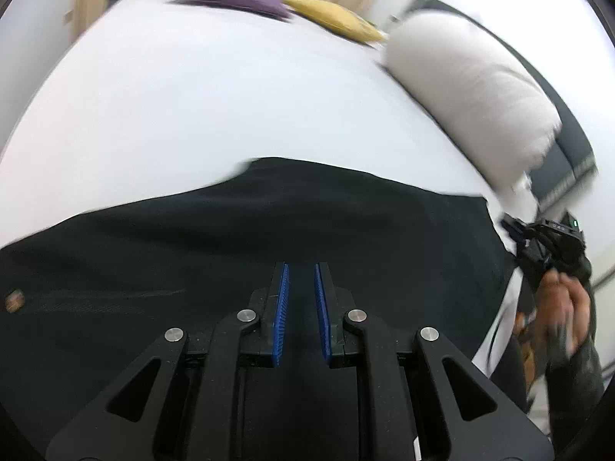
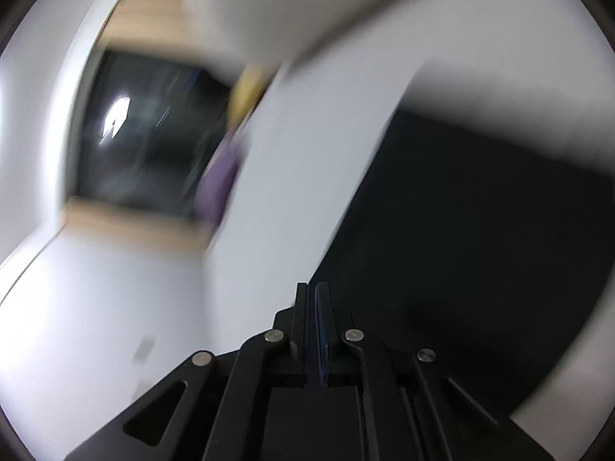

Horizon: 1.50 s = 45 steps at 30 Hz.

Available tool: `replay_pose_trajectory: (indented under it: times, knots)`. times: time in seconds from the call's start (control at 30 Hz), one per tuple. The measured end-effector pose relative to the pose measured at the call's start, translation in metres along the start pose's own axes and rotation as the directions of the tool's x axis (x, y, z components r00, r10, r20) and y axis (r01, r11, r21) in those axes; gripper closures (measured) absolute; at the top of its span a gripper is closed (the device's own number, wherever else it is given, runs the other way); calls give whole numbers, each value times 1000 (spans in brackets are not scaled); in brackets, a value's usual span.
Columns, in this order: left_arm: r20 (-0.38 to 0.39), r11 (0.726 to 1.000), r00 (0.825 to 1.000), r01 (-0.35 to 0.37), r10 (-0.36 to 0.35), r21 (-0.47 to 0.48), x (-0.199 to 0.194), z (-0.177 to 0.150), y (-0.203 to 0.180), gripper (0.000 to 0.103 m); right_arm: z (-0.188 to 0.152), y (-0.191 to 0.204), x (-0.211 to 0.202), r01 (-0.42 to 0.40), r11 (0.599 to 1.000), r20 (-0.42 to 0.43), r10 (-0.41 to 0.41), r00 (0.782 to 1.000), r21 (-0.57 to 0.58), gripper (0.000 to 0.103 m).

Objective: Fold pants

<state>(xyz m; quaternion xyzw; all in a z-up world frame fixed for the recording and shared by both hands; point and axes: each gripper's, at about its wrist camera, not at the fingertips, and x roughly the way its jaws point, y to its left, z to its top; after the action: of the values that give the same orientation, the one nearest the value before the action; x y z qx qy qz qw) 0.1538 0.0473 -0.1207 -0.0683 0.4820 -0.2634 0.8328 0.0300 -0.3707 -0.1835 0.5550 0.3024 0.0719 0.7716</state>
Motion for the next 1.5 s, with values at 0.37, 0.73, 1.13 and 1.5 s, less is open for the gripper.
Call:
replay_pose_trajectory:
  times: [0.37,0.73,1.13,1.5]
  knots:
    - [27,987,1000,16,-12,-162,-41,-52,104,90,-71,-12,100,46,996,-241,-62,969,-74,103]
    - [176,970,981,118,-81,-213,-117,-98,205,95,13,-47,-20,268,953,189,-292,938,145,95]
    - [180,971,984,26,17,-238,-129,-61,165,95,-115,97,191,-90,981,-403,14,915,-171,95]
    - [111,960,994,46,-16,-277,-62,-45,183,97,-117,49,246,-118,991,-454,77,888,-63,103]
